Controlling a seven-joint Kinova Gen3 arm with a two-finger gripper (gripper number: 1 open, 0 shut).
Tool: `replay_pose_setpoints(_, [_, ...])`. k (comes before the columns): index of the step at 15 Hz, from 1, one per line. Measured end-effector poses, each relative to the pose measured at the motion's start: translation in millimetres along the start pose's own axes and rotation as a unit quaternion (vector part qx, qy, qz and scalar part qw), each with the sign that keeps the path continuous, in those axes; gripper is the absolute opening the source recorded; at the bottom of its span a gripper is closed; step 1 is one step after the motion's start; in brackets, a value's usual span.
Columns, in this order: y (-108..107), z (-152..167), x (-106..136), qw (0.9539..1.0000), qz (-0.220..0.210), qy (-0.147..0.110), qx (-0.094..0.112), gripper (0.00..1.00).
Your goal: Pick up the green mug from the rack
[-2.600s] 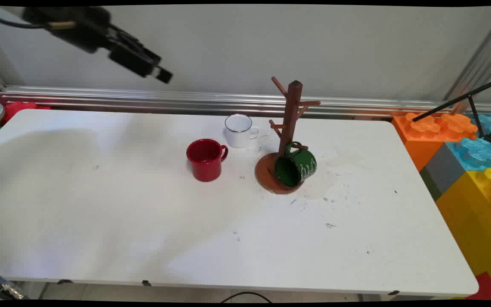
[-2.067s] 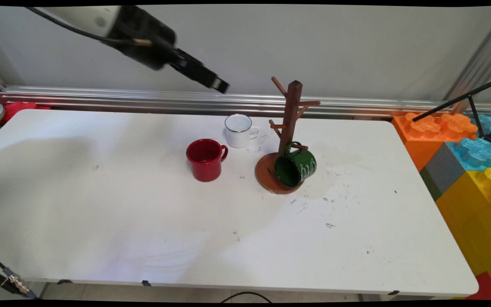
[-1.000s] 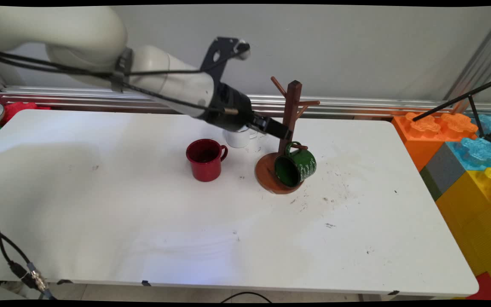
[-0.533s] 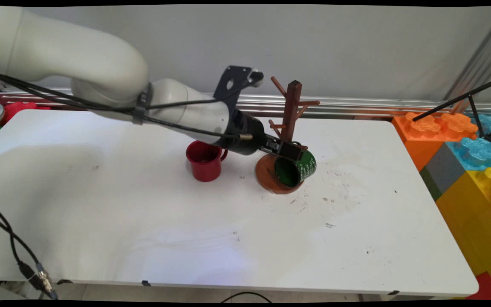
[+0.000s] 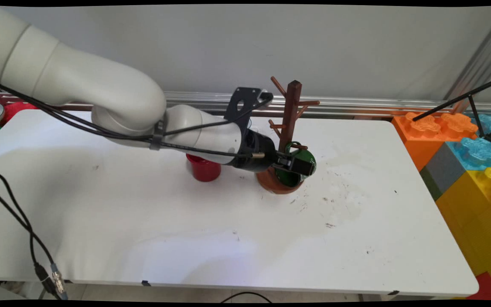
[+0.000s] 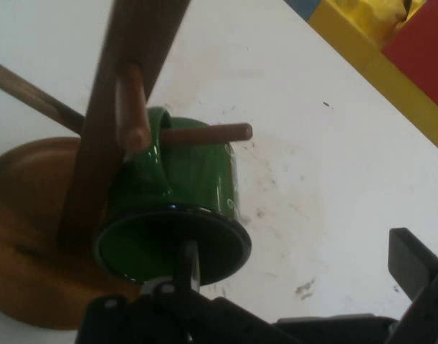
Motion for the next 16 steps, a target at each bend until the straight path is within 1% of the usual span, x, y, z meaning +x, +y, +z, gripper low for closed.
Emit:
replay_pose_setpoints(6, [1.1, 18.1, -16.4, 0.9999, -0.015, 0.006, -0.003, 1.00])
replay_pose_setpoints(11, [-0.2, 33.3, -25.4, 0.9997, -0.022, 0.011, -0.007, 1.00])
replay_pose_setpoints(16, [-4.0, 55.0, -30.4, 0.9990, -0.026, 0.032, -0.016, 1.00])
